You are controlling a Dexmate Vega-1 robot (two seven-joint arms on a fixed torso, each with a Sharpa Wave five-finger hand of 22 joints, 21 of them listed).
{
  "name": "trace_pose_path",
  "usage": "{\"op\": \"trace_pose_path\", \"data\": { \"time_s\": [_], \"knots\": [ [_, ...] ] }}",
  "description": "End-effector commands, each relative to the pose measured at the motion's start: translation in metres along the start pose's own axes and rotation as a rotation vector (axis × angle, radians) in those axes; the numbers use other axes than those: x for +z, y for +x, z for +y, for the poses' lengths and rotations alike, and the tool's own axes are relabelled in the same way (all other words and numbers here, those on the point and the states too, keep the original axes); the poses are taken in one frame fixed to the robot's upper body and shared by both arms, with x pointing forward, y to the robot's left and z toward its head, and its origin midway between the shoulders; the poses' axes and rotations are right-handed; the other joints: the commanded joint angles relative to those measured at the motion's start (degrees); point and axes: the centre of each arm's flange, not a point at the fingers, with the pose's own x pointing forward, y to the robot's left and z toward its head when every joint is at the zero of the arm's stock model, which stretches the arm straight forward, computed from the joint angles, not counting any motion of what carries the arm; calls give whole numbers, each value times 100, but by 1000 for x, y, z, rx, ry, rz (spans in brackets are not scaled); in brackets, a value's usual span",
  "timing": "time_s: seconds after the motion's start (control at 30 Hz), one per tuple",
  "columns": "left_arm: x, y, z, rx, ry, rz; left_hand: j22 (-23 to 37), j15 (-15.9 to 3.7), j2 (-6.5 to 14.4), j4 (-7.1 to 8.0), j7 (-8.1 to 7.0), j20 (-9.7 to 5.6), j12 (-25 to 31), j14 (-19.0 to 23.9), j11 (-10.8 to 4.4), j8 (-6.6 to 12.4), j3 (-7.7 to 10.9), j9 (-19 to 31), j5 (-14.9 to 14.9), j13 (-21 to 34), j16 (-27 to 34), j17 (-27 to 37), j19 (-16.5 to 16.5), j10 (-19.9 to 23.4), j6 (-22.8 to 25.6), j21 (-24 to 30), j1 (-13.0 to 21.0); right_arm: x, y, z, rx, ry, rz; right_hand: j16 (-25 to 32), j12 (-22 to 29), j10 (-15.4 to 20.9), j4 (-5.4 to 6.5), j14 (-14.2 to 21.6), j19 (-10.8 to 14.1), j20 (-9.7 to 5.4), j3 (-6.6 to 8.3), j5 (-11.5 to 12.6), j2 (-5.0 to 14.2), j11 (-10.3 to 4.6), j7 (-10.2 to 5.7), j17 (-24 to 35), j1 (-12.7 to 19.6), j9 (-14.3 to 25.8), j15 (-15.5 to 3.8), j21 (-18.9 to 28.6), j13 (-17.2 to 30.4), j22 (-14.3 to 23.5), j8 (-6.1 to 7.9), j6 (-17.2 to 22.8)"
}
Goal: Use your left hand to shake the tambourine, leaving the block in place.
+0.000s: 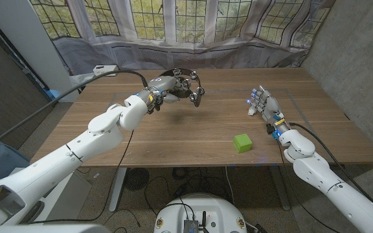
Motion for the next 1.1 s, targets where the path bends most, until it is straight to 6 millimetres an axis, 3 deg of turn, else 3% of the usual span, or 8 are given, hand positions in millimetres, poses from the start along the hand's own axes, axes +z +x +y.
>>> {"op": "trace_pose_path", "data": {
  "time_s": [0.03,1.1],
  "knots": [
    [2,-23,-10,-31,-15,22,9,-422,410,58,128,3,5,426,-122,26,107,10,53,871,50,144,-9,192,144,38,7,-1,0,2,20,3,1,-8,3,48,-20,33,28,6,35,13,19,-3,47,26,65,16,2,3,10,19,9,26],
    [11,-95,-30,-59,-58,81,4,-420,392,40,134,20,-61,400,-116,25,147,11,53,887,50,156,-48,202,155,115,15,5,-12,7,39,-6,-25,-10,3,53,-22,31,25,9,28,12,11,-6,47,27,65,16,1,0,11,19,7,25]
  ]
}}
